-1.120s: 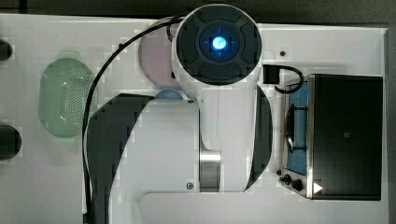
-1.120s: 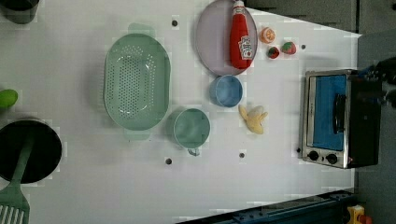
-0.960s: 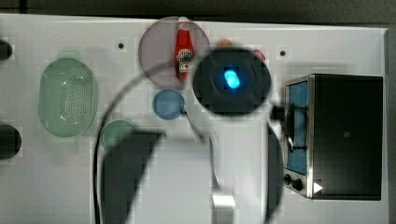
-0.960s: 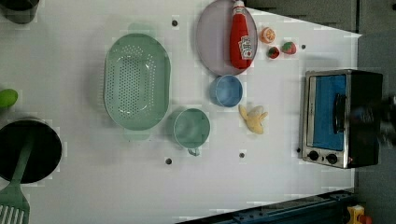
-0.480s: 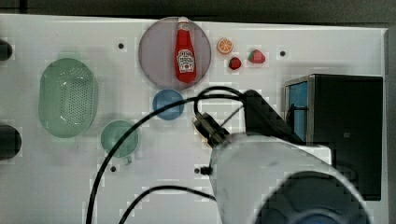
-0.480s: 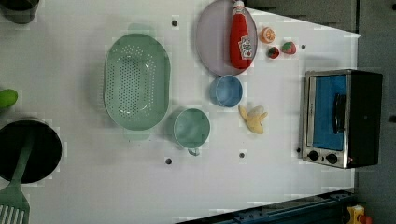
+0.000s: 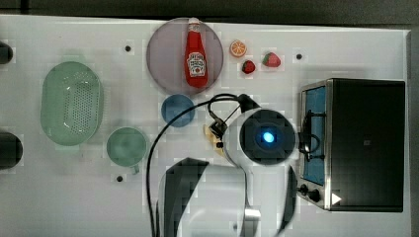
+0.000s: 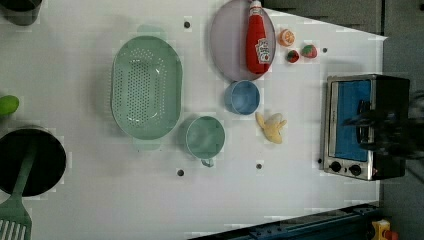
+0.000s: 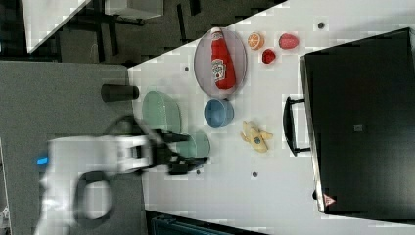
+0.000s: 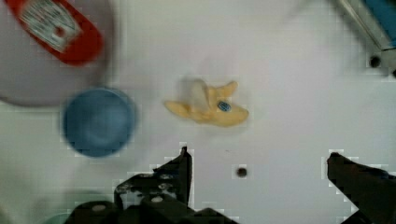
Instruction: Pick Banana and place it in mug.
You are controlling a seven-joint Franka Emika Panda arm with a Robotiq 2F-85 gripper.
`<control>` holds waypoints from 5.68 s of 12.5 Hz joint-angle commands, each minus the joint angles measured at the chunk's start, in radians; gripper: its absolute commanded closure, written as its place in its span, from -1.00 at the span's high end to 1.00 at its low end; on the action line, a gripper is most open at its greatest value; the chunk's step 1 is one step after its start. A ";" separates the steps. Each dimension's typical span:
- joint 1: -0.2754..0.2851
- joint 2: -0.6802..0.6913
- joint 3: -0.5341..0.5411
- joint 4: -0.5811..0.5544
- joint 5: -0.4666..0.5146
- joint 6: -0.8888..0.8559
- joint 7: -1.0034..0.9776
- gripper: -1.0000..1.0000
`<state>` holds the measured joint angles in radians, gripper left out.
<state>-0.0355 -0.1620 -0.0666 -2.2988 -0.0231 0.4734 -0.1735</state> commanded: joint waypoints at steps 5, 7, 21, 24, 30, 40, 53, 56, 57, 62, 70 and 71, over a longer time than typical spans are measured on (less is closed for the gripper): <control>-0.002 0.207 0.016 -0.138 0.010 0.353 -0.531 1.00; -0.002 0.287 0.015 -0.150 0.010 0.438 -0.638 1.00; 0.000 0.501 0.034 -0.168 0.014 0.728 -0.651 -0.25; -0.004 0.429 0.023 -0.176 0.015 0.666 -0.651 -0.46; -0.003 0.115 0.014 -0.143 0.015 0.364 -0.650 -0.46; 0.052 -0.146 0.197 -0.053 0.016 -0.075 -0.398 -0.46; 0.064 0.211 0.505 -0.054 0.163 0.302 0.101 -0.46; 0.065 0.324 0.511 -0.061 0.153 0.451 0.103 -0.46; 0.065 0.351 0.511 -0.060 0.153 0.468 0.120 -0.38; 0.063 0.328 0.503 -0.055 0.148 0.503 0.217 0.87; 0.051 -0.049 0.396 -0.003 0.154 0.225 0.217 1.00; 0.050 -0.102 0.356 0.022 0.154 0.121 0.212 1.00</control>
<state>0.0321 -0.2354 0.3293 -2.3223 0.1292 0.6689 -0.0074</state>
